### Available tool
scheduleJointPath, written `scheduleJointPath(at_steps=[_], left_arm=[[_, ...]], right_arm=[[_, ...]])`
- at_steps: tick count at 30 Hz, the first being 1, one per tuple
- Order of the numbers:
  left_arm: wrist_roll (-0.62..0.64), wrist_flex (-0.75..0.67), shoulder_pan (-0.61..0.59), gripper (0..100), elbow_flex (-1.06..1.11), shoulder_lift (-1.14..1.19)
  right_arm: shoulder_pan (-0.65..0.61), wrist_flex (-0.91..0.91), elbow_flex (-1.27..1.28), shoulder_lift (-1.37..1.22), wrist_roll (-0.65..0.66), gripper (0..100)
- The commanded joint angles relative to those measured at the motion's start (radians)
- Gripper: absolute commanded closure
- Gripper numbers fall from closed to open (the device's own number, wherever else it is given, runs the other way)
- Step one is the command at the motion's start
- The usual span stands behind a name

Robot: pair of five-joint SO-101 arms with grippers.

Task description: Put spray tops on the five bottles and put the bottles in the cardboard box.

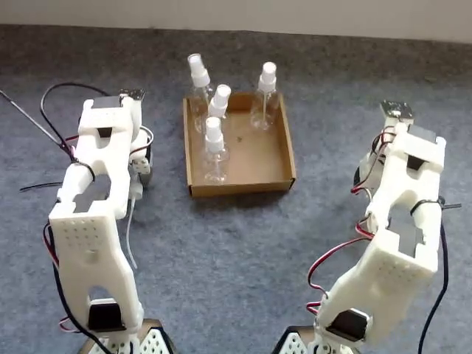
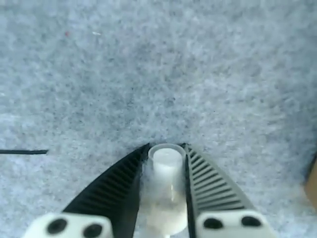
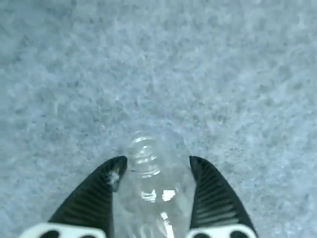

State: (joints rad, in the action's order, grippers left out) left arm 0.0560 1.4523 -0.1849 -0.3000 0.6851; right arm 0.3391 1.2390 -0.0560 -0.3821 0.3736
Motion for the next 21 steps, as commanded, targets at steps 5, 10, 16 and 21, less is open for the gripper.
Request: scheduleJointPath(at_steps=[5,10,16,21], left_arm=[[0.000,-0.040,0.018,93,0.002,0.002],[0.002,-0.040,0.018,93,0.002,0.002],[0.002,-0.038,0.018,93,0.002,0.002],[0.002,-0.038,0.018,93,0.002,0.002]], right_arm=[[0.036,0.054,-0.153,0.012,-0.015,98.6],[0.056,0.054,-0.159,0.012,-0.063,98.5],[0.099,0.051,-0.160,0.012,-0.147,98.5],[0.099,0.054,-0.156,0.012,-0.103,91.9]])
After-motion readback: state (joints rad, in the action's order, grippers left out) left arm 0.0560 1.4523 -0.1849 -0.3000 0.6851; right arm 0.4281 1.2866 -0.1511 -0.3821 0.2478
